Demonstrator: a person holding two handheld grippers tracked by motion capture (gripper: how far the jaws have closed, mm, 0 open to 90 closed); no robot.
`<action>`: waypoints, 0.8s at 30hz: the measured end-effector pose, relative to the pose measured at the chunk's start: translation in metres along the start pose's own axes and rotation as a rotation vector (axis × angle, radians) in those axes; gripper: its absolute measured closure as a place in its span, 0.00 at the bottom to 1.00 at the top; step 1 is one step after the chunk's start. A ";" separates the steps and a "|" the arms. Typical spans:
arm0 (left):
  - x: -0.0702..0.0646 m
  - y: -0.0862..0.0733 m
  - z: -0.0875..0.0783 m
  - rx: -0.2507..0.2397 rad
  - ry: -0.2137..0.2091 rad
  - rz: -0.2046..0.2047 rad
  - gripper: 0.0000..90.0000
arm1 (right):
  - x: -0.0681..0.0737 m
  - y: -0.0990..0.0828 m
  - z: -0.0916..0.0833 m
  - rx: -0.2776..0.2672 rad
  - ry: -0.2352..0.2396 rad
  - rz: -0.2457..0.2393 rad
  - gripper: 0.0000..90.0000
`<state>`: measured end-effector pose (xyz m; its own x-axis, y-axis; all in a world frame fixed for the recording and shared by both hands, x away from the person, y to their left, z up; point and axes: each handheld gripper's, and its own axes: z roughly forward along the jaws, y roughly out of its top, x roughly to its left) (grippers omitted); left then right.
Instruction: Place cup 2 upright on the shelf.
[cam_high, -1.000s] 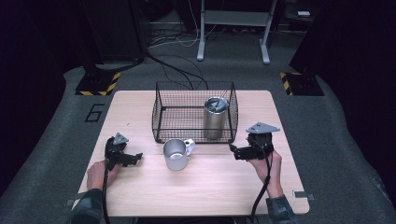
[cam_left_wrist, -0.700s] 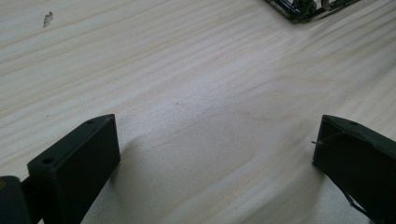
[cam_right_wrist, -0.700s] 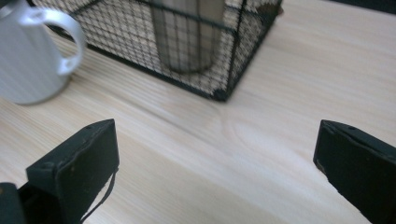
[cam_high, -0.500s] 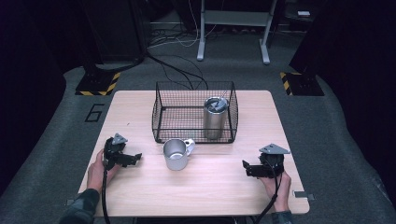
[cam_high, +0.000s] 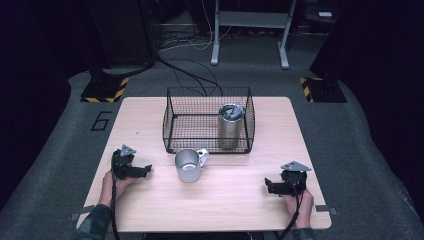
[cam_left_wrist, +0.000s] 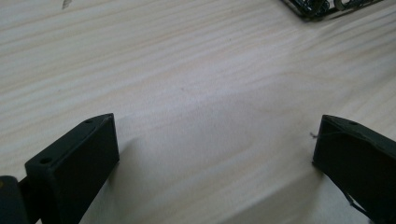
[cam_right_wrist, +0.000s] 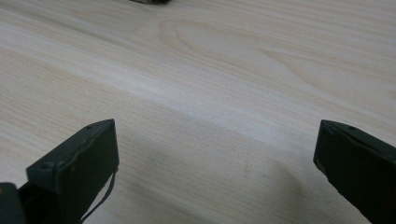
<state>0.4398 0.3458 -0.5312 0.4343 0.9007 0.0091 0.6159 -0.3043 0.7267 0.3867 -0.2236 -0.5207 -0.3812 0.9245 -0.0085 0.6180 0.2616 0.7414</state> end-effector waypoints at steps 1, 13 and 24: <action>0.000 0.000 -0.002 0.019 -0.009 0.003 0.00 | -0.002 -0.001 0.002 -0.003 0.009 0.004 0.00; -0.006 -0.001 -0.026 -0.052 -0.098 -0.060 0.00 | -0.007 -0.001 0.013 0.032 0.024 -0.009 0.00; -0.041 0.012 -0.049 -0.073 -0.169 0.065 0.00 | -0.008 0.000 0.014 0.034 0.017 -0.002 0.00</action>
<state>0.3967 0.3201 -0.4892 0.5794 0.8132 -0.0538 0.5366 -0.3310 0.7762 0.3992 -0.2268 -0.5298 -0.3936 0.9193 0.0014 0.6398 0.2728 0.7185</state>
